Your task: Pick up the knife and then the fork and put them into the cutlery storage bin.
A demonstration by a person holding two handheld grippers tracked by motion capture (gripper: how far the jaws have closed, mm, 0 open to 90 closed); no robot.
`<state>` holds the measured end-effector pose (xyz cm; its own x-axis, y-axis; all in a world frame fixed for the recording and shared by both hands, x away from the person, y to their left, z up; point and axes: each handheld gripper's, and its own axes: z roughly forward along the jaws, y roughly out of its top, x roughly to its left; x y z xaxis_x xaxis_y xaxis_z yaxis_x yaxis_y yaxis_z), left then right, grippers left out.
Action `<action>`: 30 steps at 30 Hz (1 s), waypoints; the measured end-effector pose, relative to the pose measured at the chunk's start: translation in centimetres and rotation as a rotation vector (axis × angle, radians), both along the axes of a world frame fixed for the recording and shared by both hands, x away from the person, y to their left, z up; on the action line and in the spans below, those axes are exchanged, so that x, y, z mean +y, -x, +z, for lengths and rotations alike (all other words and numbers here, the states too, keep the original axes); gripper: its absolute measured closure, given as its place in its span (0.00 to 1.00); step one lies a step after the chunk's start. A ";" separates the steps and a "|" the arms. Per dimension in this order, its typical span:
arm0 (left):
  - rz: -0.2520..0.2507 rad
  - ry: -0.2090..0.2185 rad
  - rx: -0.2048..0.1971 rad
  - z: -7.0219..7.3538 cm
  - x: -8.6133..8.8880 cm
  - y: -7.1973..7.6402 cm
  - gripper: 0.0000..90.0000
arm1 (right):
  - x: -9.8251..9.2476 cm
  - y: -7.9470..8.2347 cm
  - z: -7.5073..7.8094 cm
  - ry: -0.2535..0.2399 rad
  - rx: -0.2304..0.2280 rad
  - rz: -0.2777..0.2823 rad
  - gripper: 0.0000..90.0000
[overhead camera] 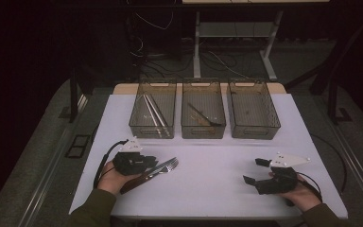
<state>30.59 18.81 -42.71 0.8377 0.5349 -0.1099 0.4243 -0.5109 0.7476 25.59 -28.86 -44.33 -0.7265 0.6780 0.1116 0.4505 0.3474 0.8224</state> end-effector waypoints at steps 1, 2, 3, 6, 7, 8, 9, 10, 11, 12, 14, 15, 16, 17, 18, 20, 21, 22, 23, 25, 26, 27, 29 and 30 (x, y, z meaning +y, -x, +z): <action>0.002 -0.002 0.003 0.1 0.3 0.3 0.82 | 0.0 0.0 0.0 0.000 0.001 0.000 0.19; 0.005 -0.004 0.004 0.1 0.5 0.5 0.81 | 0.0 0.0 0.0 0.000 -0.001 0.000 0.19; 0.007 -0.011 0.005 0.1 0.8 0.8 0.81 | 0.0 0.0 0.0 0.001 -0.001 0.000 0.19; 0.019 -0.030 0.003 0.1 1.5 1.5 0.81 | 0.0 0.0 0.1 0.002 -0.002 0.000 0.19; 0.019 -0.033 0.004 0.0 1.8 1.6 0.81 | 0.0 0.0 0.1 0.002 -0.003 0.001 0.19; 0.029 -0.024 0.008 -0.2 2.0 1.7 0.81 | 0.0 0.0 0.1 0.002 -0.003 0.001 0.19; 0.033 -0.026 0.015 -0.4 2.3 1.8 0.81 | 0.0 0.0 0.0 0.002 -0.002 0.001 0.19; 0.031 -0.029 0.019 -0.6 2.5 1.9 0.82 | 0.0 0.0 0.0 0.002 -0.002 0.001 0.19; 0.034 -0.031 0.026 -0.8 2.7 2.0 0.82 | 0.0 0.0 0.0 0.002 -0.001 0.001 0.19; 0.032 -0.030 0.031 -0.9 2.8 2.0 0.82 | 0.0 0.0 0.0 0.003 -0.001 0.001 0.19; 0.023 -0.026 0.035 -1.0 3.0 1.9 0.83 | 0.0 0.0 0.0 0.004 -0.003 0.002 0.19; 0.024 -0.023 0.037 -1.1 3.0 1.9 0.83 | 0.0 0.0 0.0 0.004 -0.005 0.002 0.19; 0.021 -0.023 0.037 -1.1 3.0 1.9 0.83 | 0.0 0.0 0.0 0.005 -0.006 0.004 0.19; 0.020 -0.026 0.036 -1.1 2.9 1.9 0.83 | 0.0 0.0 0.0 0.005 -0.007 0.005 0.19; 0.018 -0.024 0.038 -1.1 2.9 1.8 0.83 | 0.0 0.0 0.0 0.006 -0.006 0.005 0.19; 0.013 -0.025 0.042 -1.2 2.8 1.8 0.83 | 0.0 0.0 0.0 0.004 -0.005 0.003 0.19; 0.007 -0.030 0.040 -1.3 2.8 1.8 0.83 | 0.1 0.0 0.0 0.004 -0.005 0.004 0.19; 0.007 -0.039 0.041 -1.3 2.7 1.8 0.83 | 0.1 0.0 0.0 0.004 -0.004 0.005 0.19; 0.007 -0.040 0.042 -1.4 2.6 1.8 0.83 | 0.1 0.0 0.0 0.004 -0.003 0.006 0.19; -0.004 -0.052 0.038 -1.5 2.5 1.7 0.83 | 0.1 0.0 0.0 0.004 -0.004 0.007 0.19; 0.001 -0.050 0.041 -1.5 2.4 1.7 0.83 | 0.1 0.0 0.0 0.004 -0.004 0.006 0.19; 0.002 -0.054 0.041 -1.6 2.4 1.6 0.83 | 0.1 0.0 0.0 0.004 -0.005 0.005 0.19; 0.007 -0.068 0.035 -1.7 2.4 1.6 0.82 | 0.1 0.0 0.0 0.004 -0.005 0.004 0.19; 0.004 -0.087 0.036 -1.8 2.4 1.5 0.82 | 0.1 0.0 0.0 0.004 -0.005 0.005 0.19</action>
